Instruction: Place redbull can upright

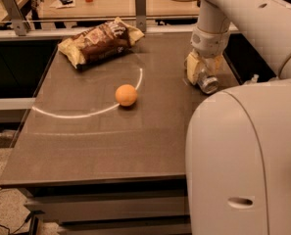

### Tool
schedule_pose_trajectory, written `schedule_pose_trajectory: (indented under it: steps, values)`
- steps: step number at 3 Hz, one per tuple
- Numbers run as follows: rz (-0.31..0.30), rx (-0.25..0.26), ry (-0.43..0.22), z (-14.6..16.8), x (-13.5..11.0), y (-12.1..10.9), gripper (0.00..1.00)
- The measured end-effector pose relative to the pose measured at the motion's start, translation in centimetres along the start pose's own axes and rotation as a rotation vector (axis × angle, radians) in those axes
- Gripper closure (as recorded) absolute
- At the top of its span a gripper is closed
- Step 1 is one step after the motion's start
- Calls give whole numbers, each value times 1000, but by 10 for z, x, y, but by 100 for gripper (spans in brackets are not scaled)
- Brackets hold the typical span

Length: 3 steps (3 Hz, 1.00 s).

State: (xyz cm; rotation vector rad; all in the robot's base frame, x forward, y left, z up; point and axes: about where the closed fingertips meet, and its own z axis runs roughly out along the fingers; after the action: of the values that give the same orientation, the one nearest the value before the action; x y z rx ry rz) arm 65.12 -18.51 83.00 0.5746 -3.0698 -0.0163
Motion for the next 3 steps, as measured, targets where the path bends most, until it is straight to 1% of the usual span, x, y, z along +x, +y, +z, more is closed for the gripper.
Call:
schedule_pose_trajectory:
  steps: [1, 2, 3]
  values:
    - [-30, 12, -18, -7, -2, 3, 85]
    - [-96, 26, -135, -34, 5, 0, 100]
    - [-213, -23, -352, -76, 29, 13, 100]
